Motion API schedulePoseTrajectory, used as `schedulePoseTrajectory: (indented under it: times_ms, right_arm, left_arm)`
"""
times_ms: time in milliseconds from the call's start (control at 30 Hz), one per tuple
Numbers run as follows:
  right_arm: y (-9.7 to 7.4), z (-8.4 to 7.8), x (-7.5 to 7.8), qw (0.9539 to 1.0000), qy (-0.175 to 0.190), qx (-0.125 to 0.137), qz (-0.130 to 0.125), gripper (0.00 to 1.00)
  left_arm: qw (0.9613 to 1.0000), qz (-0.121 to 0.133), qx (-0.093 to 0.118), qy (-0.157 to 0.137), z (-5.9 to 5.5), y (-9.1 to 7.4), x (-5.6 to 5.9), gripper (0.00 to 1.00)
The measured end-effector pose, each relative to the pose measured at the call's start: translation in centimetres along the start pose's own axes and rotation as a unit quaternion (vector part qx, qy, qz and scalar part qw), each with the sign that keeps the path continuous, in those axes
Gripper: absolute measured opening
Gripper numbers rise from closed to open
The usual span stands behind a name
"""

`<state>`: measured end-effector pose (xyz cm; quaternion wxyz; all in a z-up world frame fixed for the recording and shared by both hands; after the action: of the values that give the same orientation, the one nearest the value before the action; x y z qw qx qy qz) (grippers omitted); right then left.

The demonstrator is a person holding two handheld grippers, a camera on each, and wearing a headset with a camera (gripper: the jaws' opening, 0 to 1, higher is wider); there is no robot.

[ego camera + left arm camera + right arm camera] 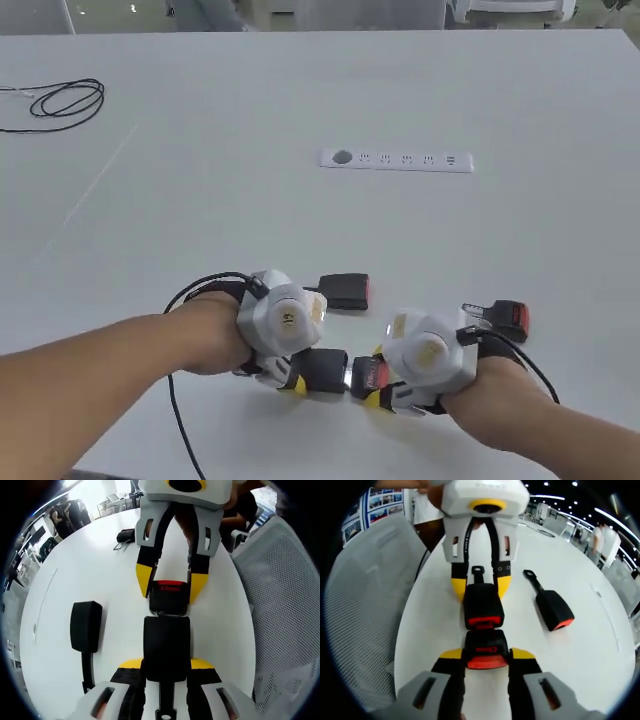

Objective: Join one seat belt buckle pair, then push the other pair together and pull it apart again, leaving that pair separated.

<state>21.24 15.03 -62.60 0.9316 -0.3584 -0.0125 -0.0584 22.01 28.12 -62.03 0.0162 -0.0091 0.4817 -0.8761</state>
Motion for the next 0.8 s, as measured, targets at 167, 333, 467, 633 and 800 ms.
schedulePoseTrajectory:
  times_ms: [167, 333, 467, 633, 800]
  right_arm:
    - [-0.06, -0.09, -0.06, 1.0, 0.003, -0.002, 0.0, 0.3]
    - [-0.03, -0.01, -0.06, 1.0, 0.002, -0.005, -0.001, 0.31]
    - [-0.04, -0.04, -0.04, 1.0, -0.001, -0.008, 0.0, 0.31]
    - [-0.01, 0.22, 0.41, 0.9992, -0.015, -0.027, 0.024, 0.31]
    - [-0.03, 0.1, 0.52, 0.9988, -0.018, -0.036, 0.029, 0.31]
  left_arm:
    - [1.0, 0.002, 0.007, -0.002, -0.11, -0.18, 0.11, 0.31]
    - [1.0, 0.001, 0.003, 0.001, 0.0, -0.15, 0.09, 0.31]
    - [0.9998, 0.002, 0.017, -0.005, -0.28, -0.35, 0.02, 0.32]
    - [0.9996, -0.008, 0.027, -0.006, -0.39, -0.43, -0.17, 0.31]
    - [0.9997, -0.021, 0.008, -0.004, -0.03, -0.29, -0.57, 0.31]
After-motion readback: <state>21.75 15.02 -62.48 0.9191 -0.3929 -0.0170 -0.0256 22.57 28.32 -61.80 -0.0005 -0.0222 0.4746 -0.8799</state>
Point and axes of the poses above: the centre of the closed fingertips' face, and the gripper's own axes: y roughly forward along the fingers, x roughly to its right, z roughly out of its top, the point moved 7 cm from there along -y, roughly backward along the fingers, and after that the axes turned 11 degrees about x, right-handed, at the moved point
